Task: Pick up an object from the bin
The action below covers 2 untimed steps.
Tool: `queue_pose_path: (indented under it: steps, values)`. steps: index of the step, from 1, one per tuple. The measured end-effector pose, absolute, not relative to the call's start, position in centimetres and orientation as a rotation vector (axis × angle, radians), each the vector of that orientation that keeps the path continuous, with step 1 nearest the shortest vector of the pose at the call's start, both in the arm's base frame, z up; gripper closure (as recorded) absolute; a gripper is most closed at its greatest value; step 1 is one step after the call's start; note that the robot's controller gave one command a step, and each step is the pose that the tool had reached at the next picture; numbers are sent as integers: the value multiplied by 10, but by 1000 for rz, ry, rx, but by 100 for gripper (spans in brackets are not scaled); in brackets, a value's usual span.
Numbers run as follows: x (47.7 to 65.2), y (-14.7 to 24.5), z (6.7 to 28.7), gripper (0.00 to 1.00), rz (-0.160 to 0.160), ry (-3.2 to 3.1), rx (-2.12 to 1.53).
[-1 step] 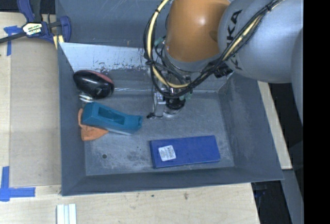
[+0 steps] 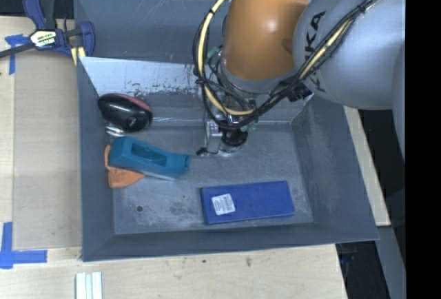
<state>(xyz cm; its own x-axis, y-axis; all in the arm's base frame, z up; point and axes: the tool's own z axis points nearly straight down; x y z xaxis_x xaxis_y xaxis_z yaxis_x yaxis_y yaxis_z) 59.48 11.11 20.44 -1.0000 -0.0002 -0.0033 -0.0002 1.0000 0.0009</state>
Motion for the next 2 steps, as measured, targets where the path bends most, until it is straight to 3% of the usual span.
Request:
queue_pose_path:
  steps: [1, 2]
  values:
    - [595, 113, 198, 0, 2, 3131, 11]
    - [591, 108, 212, 0, -1, 3148, -76]
